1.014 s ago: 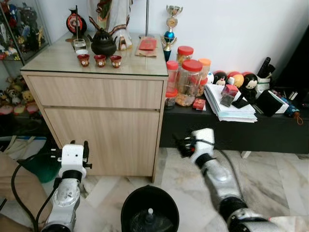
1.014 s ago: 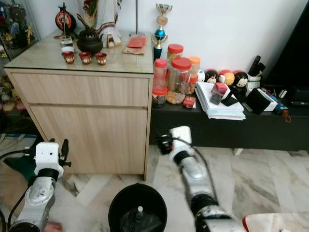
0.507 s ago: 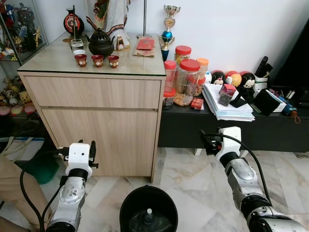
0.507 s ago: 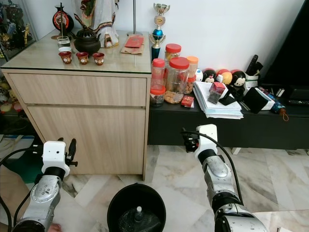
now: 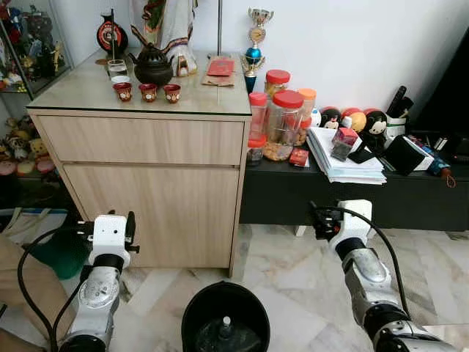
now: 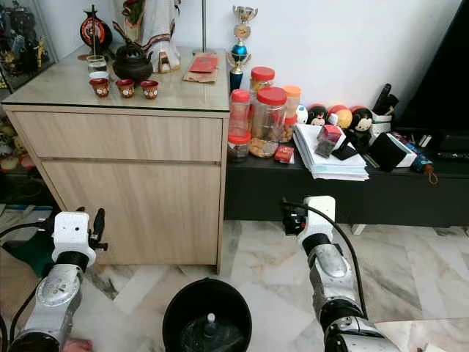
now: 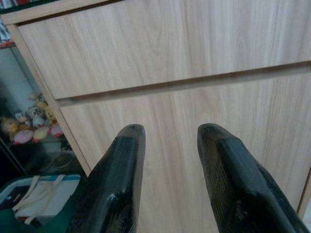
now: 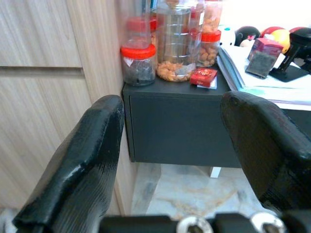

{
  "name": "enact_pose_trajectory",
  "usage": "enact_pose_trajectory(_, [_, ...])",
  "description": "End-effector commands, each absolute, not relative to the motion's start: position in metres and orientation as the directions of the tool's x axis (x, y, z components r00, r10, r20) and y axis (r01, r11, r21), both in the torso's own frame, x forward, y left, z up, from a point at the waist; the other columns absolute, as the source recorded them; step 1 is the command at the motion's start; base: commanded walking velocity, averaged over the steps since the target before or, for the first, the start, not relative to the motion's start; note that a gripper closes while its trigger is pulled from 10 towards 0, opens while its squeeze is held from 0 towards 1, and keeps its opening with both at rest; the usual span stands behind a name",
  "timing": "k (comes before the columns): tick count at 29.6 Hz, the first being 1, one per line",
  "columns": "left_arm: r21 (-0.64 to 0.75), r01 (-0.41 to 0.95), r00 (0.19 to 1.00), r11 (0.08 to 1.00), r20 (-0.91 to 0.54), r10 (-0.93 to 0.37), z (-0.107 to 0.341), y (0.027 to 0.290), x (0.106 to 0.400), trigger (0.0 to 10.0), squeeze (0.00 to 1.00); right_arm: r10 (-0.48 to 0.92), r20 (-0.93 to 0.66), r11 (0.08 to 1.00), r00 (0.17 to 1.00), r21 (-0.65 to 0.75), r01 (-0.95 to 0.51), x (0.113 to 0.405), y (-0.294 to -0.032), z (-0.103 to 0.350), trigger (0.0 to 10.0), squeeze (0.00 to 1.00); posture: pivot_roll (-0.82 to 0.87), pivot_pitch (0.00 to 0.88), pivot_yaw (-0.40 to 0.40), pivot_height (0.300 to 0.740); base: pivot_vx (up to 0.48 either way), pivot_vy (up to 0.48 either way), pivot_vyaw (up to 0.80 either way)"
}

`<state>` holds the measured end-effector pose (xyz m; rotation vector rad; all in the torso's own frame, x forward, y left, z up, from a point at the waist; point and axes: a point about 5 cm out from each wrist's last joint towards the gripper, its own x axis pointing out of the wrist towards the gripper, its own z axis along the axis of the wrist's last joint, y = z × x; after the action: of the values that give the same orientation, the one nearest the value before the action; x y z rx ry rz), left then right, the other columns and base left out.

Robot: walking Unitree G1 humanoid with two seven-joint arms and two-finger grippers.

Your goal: Picking trash to rubbish bin

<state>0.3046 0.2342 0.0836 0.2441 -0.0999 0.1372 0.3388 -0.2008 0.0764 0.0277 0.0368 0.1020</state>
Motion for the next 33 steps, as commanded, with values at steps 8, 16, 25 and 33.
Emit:
enact_pose_trajectory(8, [0.260,-0.134,0.984,0.956,0.146,0.098,0.092,0.242,0.306,10.0,0.00,0.101,0.013,0.995,0.995,0.005,-0.101,0.341,-0.204,0.085,10.0,0.00,0.05,0.000,-0.064,0.740,0.000,0.000,0.00])
enact_pose_trajectory(16, [0.274,-0.157,0.983,0.949,0.135,0.123,0.091,0.252,0.304,10.0,0.00,0.093,0.031,0.996,0.995,0.000,-0.093,0.343,-0.205,0.089,10.0,0.00,0.06,0.000,-0.067,0.740,0.000,0.000,0.00])
enact_pose_trajectory(25, [0.300,-0.156,0.985,0.941,0.119,0.126,0.089,0.261,0.300,10.0,0.00,0.084,0.034,0.996,0.996,-0.031,-0.083,0.342,-0.214,0.092,10.0,0.00,0.06,0.000,-0.065,0.740,0.000,0.000,0.00])
enact_pose_trajectory(33, [0.303,-0.141,0.987,0.942,0.114,0.111,0.088,0.255,0.303,10.0,0.00,0.084,0.029,0.996,0.996,-0.023,-0.084,0.342,-0.211,0.090,10.0,0.00,0.06,0.000,-0.065,0.740,0.000,0.000,0.00])
